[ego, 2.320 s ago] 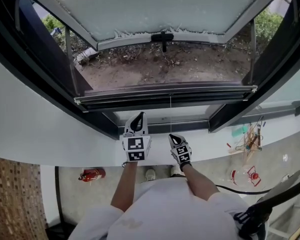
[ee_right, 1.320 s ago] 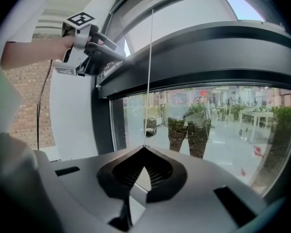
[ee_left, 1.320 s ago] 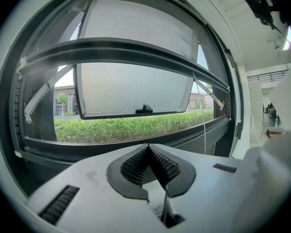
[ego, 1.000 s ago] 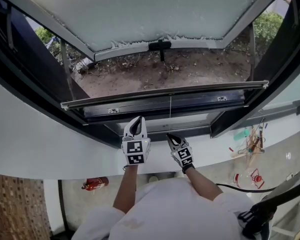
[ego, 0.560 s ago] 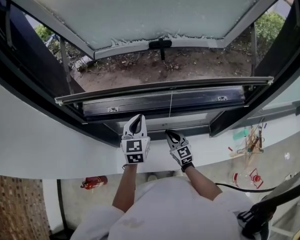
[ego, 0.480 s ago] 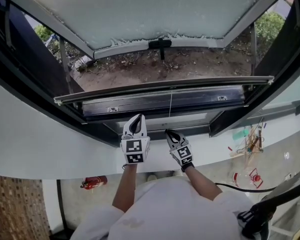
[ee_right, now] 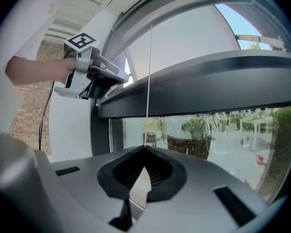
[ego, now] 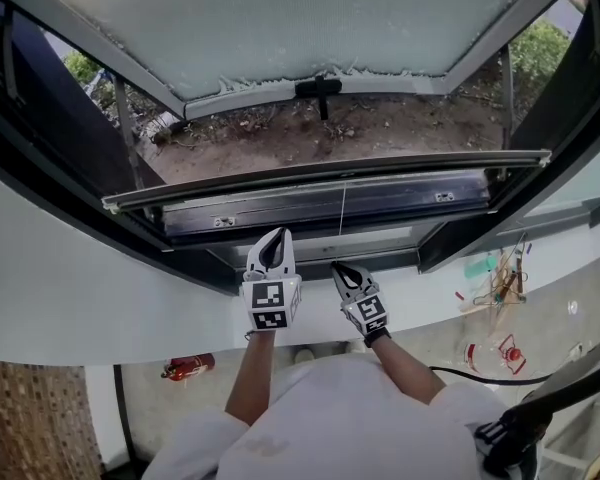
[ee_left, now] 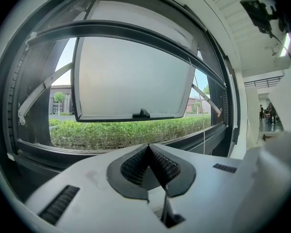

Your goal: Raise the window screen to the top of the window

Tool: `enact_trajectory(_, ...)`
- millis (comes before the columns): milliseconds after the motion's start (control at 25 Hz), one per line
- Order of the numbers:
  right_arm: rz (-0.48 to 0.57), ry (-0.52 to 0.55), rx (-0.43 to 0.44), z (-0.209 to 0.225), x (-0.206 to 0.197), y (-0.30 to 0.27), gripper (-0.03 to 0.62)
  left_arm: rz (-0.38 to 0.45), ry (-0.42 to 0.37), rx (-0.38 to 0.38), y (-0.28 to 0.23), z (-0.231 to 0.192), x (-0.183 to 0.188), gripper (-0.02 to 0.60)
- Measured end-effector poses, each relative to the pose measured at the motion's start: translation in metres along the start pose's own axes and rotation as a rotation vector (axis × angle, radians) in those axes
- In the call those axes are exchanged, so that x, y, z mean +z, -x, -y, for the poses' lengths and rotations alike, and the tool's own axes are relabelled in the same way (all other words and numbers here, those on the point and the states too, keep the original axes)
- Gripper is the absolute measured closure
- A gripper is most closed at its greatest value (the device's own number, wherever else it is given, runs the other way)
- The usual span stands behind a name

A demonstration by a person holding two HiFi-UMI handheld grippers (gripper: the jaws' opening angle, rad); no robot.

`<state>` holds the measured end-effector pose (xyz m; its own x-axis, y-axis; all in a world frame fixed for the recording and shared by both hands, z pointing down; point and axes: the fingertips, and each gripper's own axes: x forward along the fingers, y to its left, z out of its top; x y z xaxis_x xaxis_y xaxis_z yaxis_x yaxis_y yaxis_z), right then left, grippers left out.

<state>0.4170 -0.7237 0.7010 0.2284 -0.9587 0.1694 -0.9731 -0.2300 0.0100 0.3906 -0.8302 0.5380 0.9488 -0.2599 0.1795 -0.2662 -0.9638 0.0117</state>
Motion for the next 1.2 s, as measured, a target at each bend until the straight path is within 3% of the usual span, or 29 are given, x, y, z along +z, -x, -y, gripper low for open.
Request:
enact_trajectory(440,0.031,-0.014,-0.018,0.009,0.011,0.004,0.591,0.022,0.018,-0.013,-0.004,0.0,0.006,0.58)
enact_trajectory(1200,0.193,0.037,-0.024,0.015,0.067,0.007,0.591,0.066,0.003,-0.046,-0.012,0.005,0.029,0.58)
